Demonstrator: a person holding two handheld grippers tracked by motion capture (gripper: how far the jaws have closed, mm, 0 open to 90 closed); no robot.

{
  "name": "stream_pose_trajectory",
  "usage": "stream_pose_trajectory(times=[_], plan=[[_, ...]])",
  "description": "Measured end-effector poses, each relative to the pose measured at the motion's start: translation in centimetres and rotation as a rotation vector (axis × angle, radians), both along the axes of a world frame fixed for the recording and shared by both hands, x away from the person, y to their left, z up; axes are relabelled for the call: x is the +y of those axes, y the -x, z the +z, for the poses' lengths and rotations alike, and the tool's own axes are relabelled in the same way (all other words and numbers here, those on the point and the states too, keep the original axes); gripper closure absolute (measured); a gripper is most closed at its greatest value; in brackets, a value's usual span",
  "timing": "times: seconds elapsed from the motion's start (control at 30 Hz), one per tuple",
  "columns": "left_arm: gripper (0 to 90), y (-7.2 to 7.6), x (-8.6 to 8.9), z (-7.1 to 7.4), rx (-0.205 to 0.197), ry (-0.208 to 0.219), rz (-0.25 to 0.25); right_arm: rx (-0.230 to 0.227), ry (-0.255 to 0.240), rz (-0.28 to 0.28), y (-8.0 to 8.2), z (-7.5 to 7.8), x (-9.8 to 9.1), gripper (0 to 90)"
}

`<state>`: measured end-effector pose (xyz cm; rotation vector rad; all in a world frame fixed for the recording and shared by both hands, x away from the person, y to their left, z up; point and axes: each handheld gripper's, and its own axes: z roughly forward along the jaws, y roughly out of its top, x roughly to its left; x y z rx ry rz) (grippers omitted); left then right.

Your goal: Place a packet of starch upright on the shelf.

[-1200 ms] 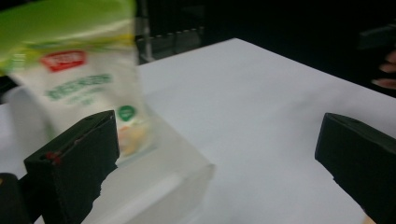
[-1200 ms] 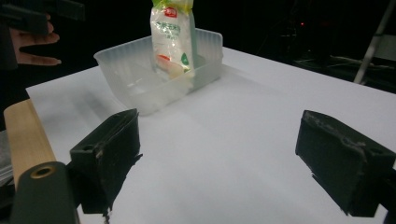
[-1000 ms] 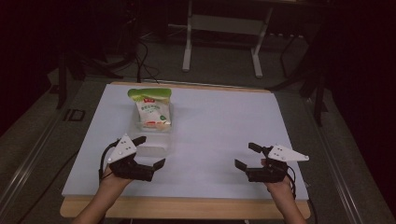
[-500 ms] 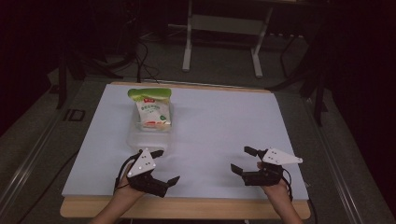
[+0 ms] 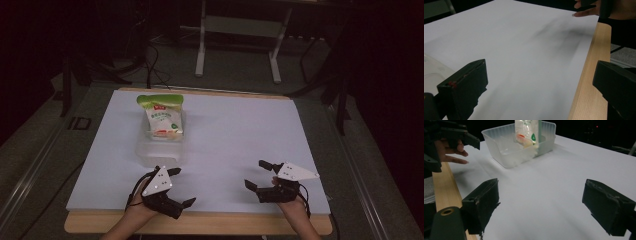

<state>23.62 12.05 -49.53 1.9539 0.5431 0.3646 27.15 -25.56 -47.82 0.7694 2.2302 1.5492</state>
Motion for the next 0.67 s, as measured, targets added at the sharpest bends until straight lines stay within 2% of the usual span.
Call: stream_pose_trajectory(times=[0.27, 0.67], plan=[[0.0, 0.29, -0.05, -0.32, -0.008, -0.013, -0.01, -0.004, 0.008, 0.001, -0.04, -0.27, 0.03, 13.9], [0.0, 0.22, 0.23, -0.43, -0.003, 0.001, -0.005, 0.012, 0.007, -0.004, -0.2, -0.56, -0.14, 14.1]])
